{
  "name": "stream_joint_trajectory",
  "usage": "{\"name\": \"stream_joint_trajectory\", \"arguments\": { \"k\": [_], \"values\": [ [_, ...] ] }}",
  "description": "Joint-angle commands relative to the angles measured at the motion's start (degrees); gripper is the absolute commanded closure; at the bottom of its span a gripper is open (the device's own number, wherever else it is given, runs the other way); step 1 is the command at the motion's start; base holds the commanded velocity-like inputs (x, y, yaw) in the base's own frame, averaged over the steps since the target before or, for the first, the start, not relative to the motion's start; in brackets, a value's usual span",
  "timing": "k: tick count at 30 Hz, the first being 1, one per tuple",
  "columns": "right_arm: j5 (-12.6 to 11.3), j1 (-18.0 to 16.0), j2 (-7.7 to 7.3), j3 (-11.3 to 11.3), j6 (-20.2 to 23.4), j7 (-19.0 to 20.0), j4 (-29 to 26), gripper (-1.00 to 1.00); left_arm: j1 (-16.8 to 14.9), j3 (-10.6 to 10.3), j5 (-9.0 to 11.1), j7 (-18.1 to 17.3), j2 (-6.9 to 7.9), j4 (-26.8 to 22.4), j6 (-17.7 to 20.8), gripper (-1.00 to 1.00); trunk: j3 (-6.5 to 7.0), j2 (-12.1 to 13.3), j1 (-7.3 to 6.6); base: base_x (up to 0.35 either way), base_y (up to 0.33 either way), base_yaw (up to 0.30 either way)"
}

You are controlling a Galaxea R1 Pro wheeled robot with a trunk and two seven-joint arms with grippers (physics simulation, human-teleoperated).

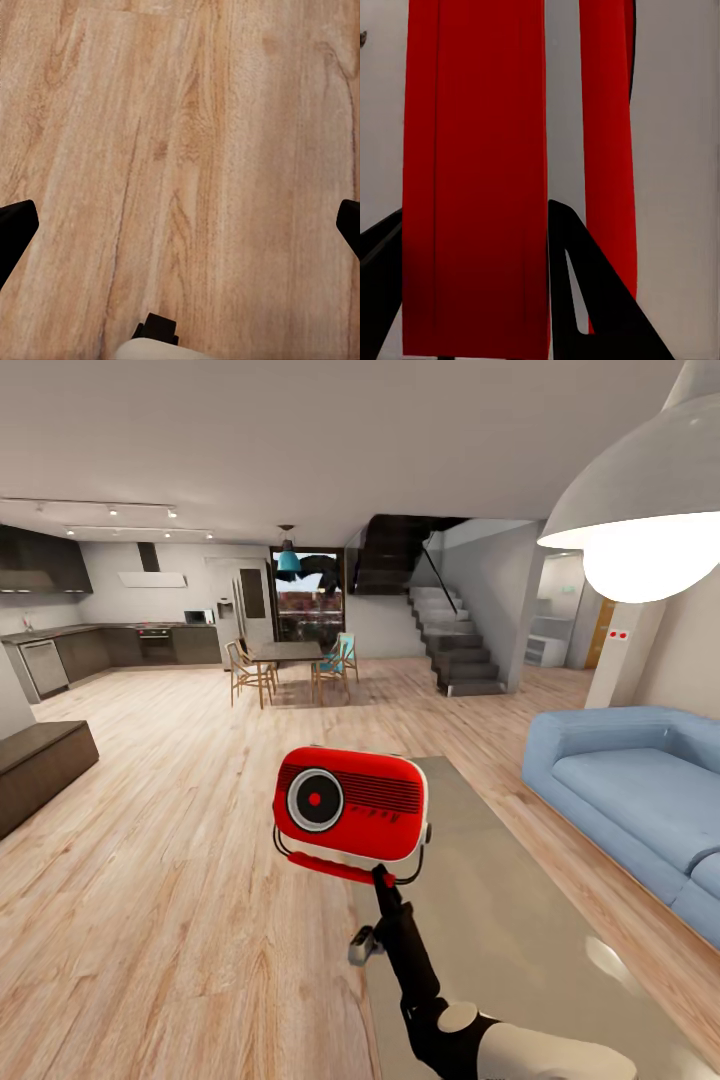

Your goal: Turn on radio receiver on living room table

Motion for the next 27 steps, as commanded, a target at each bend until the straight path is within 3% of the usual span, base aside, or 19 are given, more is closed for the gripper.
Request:
{"name": "stream_joint_trajectory", "arguments": {
  "k": [1,13,14,20,27],
  "values": [
    [0.5,0.0,0.00,-0.2,0.5,-0.2,0.0,1.00,0.0,0.2,-0.1,0.0,-0.01,-0.1,-0.1,-1.00,-0.06,0.0,0.00,0.000,0.000,0.000],
    [1.3,0.0,0.01,-0.1,1.0,-0.2,2.9,1.00,0.0,0.3,0.0,0.2,0.54,-0.7,0.1,-1.00,-0.06,0.0,0.00,0.000,0.000,0.000],
    [1.4,0.0,0.01,-0.1,1.2,-0.2,3.1,1.00,0.0,0.2,-0.1,0.2,0.63,-0.7,0.1,1.00,-0.06,0.0,0.00,0.000,0.000,0.000],
    [1.9,0.0,0.01,-0.1,2.8,-0.2,4.1,1.00,0.0,0.3,0.1,0.3,1.25,-1.2,0.0,1.00,-0.06,0.0,0.00,0.000,0.000,0.000],
    [2.0,0.0,0.01,-0.1,3.1,-0.2,4.2,1.00,0.0,0.5,0.6,0.3,2.41,-8.3,0.5,1.00,-0.06,0.0,0.00,0.000,0.000,0.000]
  ]
}}
